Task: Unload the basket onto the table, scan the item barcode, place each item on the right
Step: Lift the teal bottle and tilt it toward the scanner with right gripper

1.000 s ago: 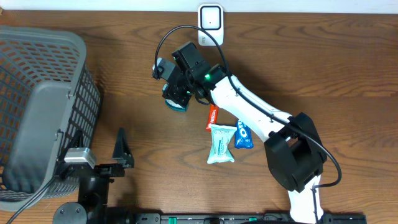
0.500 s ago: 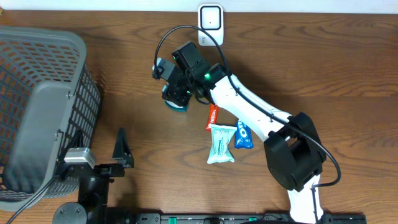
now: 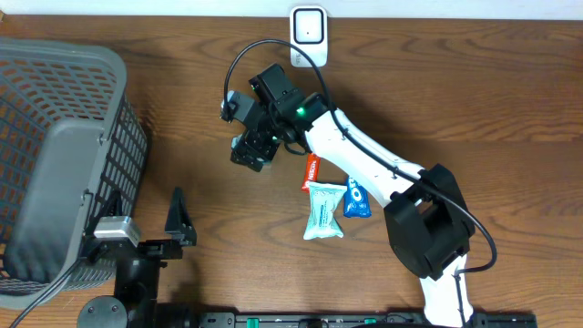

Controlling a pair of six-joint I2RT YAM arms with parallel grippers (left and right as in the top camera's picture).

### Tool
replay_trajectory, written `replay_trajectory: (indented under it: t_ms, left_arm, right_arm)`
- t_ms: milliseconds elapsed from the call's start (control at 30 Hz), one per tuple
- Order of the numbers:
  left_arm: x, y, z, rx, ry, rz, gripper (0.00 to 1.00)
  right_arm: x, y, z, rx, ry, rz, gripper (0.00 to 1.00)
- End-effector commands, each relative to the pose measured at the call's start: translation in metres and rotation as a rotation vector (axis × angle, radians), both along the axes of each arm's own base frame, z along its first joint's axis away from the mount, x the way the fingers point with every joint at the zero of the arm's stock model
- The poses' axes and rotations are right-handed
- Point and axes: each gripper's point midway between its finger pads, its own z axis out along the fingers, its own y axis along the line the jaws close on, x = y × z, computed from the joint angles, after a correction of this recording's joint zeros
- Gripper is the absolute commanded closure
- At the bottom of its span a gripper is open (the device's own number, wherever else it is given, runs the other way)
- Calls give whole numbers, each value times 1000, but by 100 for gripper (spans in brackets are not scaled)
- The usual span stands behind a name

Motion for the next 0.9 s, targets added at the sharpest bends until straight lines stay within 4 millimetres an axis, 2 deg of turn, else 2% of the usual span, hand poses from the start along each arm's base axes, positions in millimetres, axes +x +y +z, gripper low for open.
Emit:
replay_trajectory:
  t_ms: [0, 67, 200, 233, 300, 400, 533, 667, 767, 867]
  left_arm:
    - [1, 3, -2, -2, 5, 19, 2]
    - [1, 3, -2, -2, 5, 19, 2]
    - [1, 3, -2, -2, 5, 19, 2]
    - [1, 3, -2, -2, 5, 19, 2]
    - [1, 3, -2, -2, 5, 19, 2]
    - [1, 3, -2, -2, 5, 19, 2]
    - [1, 3, -2, -2, 5, 19, 2]
    - [1, 3, -2, -2, 5, 19, 2]
    - [1, 3, -2, -2, 5, 19, 2]
    - [1, 3, -2, -2, 5, 19, 2]
  right_arm:
    - [-6, -15, -51, -120, 59, -18, 1]
    - [-6, -16, -52, -121, 60, -18, 2]
    - [-3, -19, -55, -140, 50, -29, 46]
    - [-3, -19, -55, -143, 48, -31, 54]
    - [-2, -20, -56, -147, 45, -34, 65]
    - [2, -19, -54, -145, 24, -41, 77]
    - [6, -18, -52, -139, 11, -45, 88]
    - [7, -17, -48, -132, 3, -46, 91]
    - [9, -15, -31, -119, -11, -47, 93]
    - [11, -15, 1, -103, -30, -50, 94]
